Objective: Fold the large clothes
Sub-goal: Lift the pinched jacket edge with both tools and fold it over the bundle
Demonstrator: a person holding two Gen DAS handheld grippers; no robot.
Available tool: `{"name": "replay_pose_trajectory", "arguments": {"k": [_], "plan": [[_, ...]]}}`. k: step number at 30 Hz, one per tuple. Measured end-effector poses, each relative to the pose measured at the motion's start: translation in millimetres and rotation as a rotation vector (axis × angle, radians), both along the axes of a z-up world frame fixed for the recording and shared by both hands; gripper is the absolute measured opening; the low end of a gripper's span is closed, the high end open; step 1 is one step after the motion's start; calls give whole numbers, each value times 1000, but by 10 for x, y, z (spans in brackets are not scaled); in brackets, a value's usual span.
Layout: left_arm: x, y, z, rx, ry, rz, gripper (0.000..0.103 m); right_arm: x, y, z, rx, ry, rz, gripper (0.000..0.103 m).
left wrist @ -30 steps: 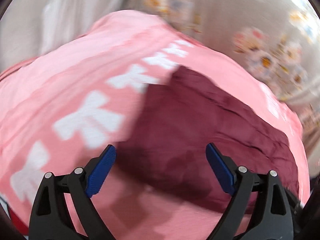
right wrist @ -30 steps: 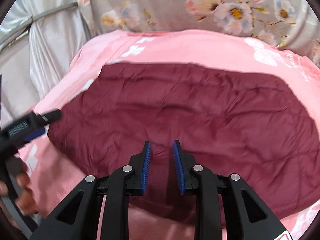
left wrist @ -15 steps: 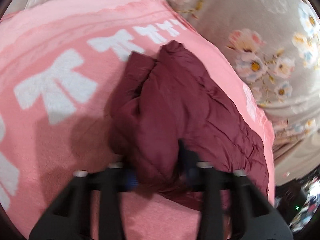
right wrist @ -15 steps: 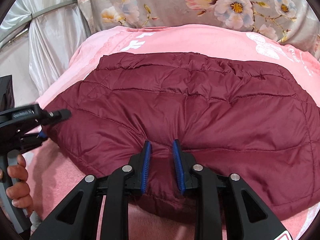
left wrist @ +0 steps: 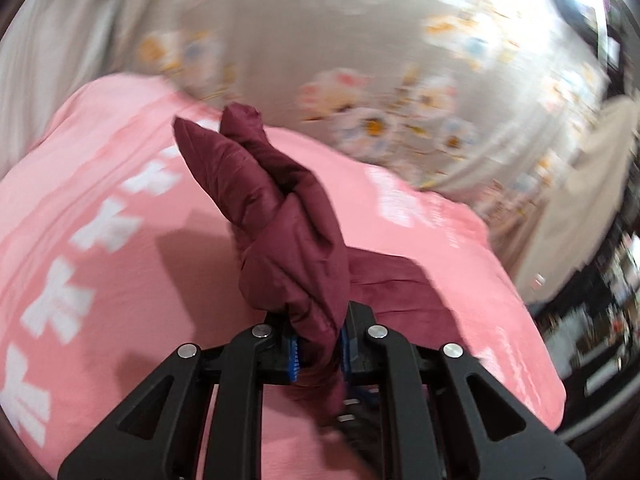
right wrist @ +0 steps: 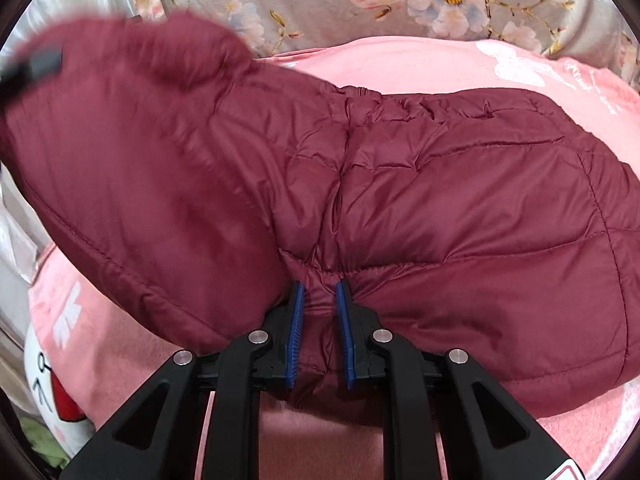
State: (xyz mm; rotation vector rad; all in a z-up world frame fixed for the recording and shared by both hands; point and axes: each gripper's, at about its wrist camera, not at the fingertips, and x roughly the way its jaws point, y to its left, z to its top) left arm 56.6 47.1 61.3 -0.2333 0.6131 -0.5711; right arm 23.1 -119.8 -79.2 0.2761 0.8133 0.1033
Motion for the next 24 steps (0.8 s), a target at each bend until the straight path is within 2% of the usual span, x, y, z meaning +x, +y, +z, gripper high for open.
{"name": "replay_pose_trajectory", "arguments": {"k": [4,8,12,18,24], "plan": [[-84,-628,157,30,-40,-136,13,-269,-307,199,94,-19,-51,12],[-61,-1314,54,59,-6,-263,13,-636,-728,373,30,-28,-165,13],[-123,-1952,-237,143,24,-352,13,-987,-1139,360,-5,-6,-303,14],[-136,-2560,-810,244,115,-405,13,-1393,-1549,209,-13,49,-448,14],[-181,-2705,-1065,308,130,-397,14,-1412,-1804,176,1,61,-495,14]]}}
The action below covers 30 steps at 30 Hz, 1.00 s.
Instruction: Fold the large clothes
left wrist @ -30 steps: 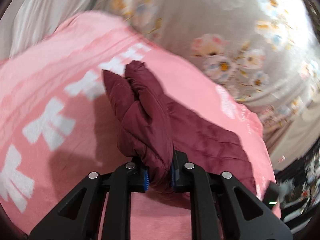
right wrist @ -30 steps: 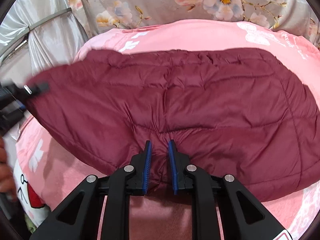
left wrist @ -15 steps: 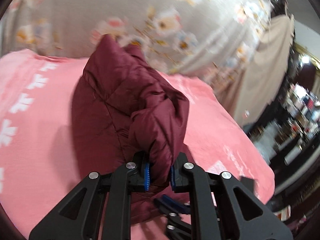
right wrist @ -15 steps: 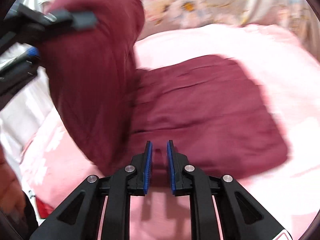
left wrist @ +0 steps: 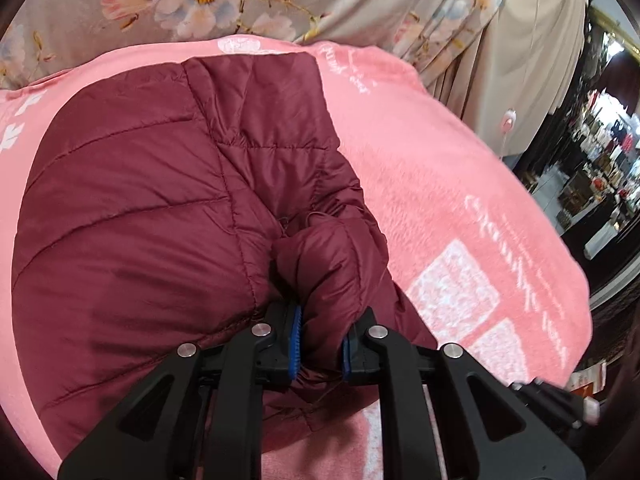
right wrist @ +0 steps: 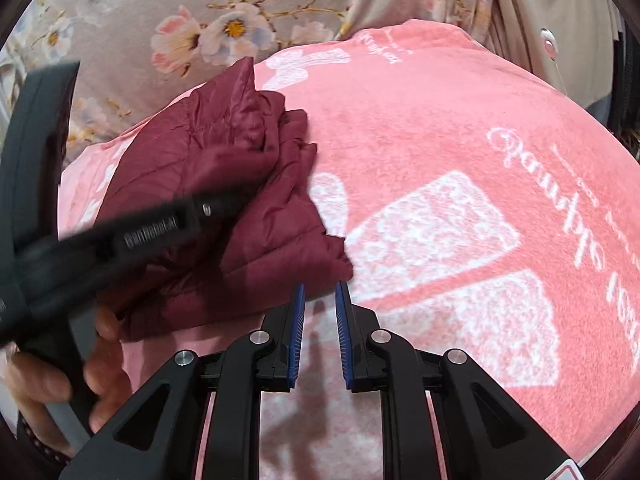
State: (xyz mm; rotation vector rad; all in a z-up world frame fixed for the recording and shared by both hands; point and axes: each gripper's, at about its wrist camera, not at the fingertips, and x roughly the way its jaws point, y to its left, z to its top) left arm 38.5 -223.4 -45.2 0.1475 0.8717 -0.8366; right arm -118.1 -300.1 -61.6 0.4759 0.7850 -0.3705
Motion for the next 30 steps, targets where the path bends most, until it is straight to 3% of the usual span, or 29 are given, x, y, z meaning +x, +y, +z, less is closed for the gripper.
{"name": "replay_pose_trajectory", "arguments": {"k": [2,5,6,7,9,12,16,18,23,25,27,30], "plan": [[-45,59,85,-16,13,-22,19,2,-49,86,-9,-19,-11,14],[-90,285,375,-120,58,-71,48,76,-169,341,-36,-76,-20,19],[-102,403,539,-170,51,-75,61,113,-209,476,-41,-107,-23,22],[-107,481,669,-209,32,-67,67,156,-256,583,-35,-134,-21,24],[-21,736,982,-269,-33,9,69,259,-326,825,-7,-203,-10,47],[265,1009,1257,-286,-82,155,70,684,-425,1248,32,-302,28,63],[904,1267,1403,-249,-90,377,70,1455,-541,1482,104,-279,26,68],[1216,1322,1384,-212,-79,455,70,1854,-615,1450,138,-217,-40,68],[1759,1288,1209,-144,-12,494,70,2414,-629,1080,171,-71,-83,68],[1880,1164,1105,-119,9,486,70,2494,-629,870,201,-25,-75,62],[1952,1052,968,-103,38,473,70,2507,-620,688,194,4,-53,10],[1956,844,748,-77,53,446,70,2327,-647,588,169,-41,-69,3]]}}
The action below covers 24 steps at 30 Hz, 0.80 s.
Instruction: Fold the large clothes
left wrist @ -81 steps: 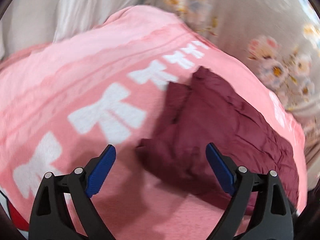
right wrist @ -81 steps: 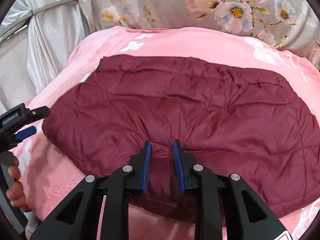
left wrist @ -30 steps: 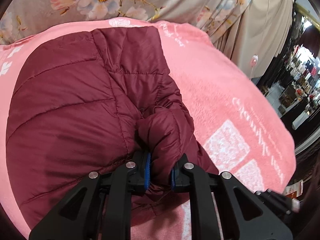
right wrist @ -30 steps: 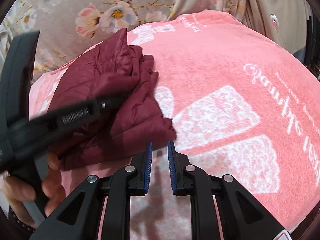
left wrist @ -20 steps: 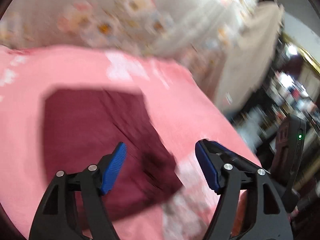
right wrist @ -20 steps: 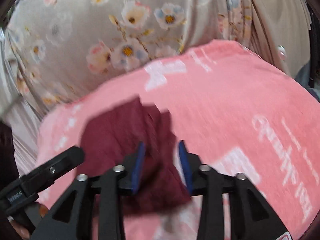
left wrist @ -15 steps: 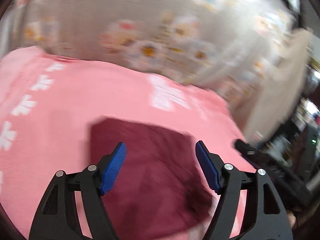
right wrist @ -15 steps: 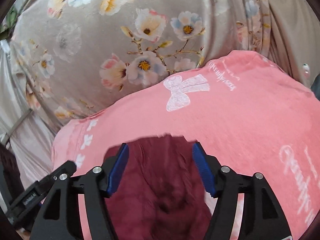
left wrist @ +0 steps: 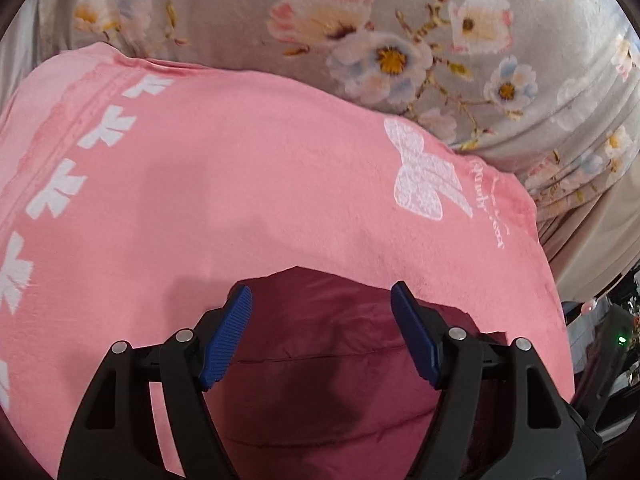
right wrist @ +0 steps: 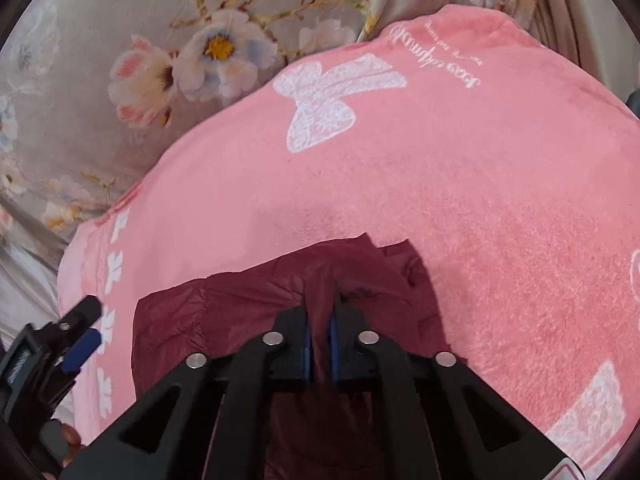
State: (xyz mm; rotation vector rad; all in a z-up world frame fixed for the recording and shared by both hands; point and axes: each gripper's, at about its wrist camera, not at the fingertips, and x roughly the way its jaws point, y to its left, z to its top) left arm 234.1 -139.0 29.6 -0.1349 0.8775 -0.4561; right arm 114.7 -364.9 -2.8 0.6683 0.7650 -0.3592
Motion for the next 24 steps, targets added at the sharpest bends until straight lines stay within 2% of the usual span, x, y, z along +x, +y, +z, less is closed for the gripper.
{"name": "replay_pose_trajectory", "arguments": {"k": [4,8,12,16,20,24], "plan": [[-10,-308,-268,34,33,-35,69,-228,-57,-48,-75,-30,-56,2],[-25,-585,-487,105,13,-43,70,-234,-140,-232,-112,4,-68,2],[-17,-651,-558,123,1,-42,71,-214,-225,-403,-114,13,-65,2],[-9,-706,-664,141,-23,-43,78,-171,-283,-587,-90,8,-50,2],[-66,-802,-739,189,-77,-49,84,-149,-282,-669,-94,2,-38,2],[-98,-840,-790,204,-114,-45,86,-138,-243,-698,-115,3,-30,2]]}}
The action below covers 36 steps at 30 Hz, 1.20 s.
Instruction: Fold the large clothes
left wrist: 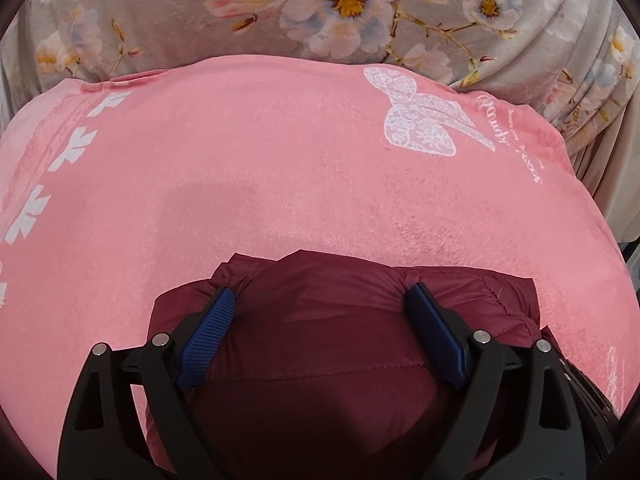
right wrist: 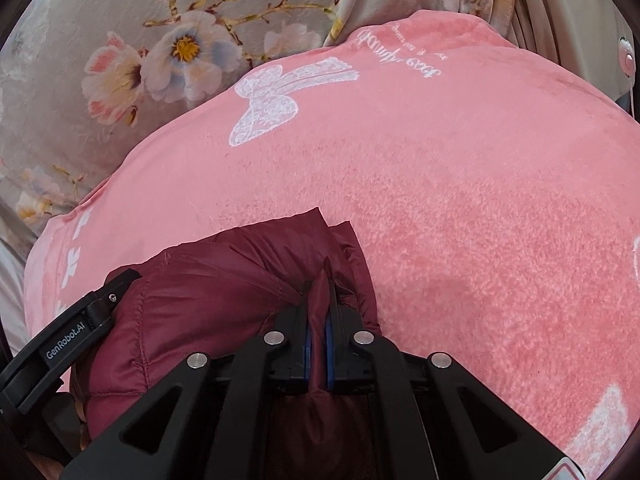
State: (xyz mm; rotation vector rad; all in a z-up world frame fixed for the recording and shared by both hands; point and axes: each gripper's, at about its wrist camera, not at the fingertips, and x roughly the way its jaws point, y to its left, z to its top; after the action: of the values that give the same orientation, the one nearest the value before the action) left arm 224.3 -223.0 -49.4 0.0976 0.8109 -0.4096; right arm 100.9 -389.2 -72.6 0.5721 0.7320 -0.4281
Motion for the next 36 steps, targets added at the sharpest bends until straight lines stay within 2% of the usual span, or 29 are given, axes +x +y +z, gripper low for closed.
{"name": "replay_pose_trajectory", "arguments": {"k": [9,36], "plan": [[-27,-53,-71,20,-45,6,89,-1,-18,-59,19,-16,5,2],[-38,-103,-110,42,-77,12,90,-14,-14,-84,17,-22,5,2]]}}
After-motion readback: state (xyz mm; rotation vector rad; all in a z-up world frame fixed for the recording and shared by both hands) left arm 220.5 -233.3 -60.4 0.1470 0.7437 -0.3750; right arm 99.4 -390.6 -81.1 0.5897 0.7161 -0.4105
